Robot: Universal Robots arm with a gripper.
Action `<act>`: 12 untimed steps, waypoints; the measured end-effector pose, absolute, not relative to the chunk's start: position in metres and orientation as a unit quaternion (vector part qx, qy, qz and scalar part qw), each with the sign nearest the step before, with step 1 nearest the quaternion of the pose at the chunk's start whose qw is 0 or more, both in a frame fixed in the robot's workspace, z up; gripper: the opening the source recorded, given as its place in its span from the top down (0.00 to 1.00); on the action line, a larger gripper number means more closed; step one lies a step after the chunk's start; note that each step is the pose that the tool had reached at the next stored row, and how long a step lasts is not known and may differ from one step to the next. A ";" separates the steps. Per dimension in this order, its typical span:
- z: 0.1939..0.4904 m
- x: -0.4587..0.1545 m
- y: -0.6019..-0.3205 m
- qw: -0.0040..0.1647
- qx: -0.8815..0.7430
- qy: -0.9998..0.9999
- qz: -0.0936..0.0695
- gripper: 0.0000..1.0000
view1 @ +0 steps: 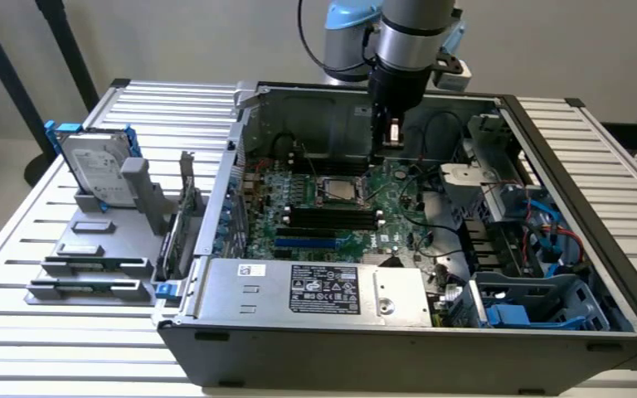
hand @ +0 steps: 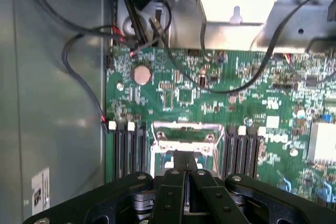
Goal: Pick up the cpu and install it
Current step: 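Close the cpu cover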
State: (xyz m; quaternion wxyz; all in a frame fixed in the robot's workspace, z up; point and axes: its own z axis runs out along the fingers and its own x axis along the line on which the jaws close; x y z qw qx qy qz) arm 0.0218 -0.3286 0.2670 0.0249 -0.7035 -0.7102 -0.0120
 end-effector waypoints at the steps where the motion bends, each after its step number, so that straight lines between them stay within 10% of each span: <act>1: 0.267 0.026 -0.329 0.025 -0.703 -0.711 -0.012 0.89; 12: 0.260 0.063 -0.329 0.025 -0.694 -0.719 -0.011 0.89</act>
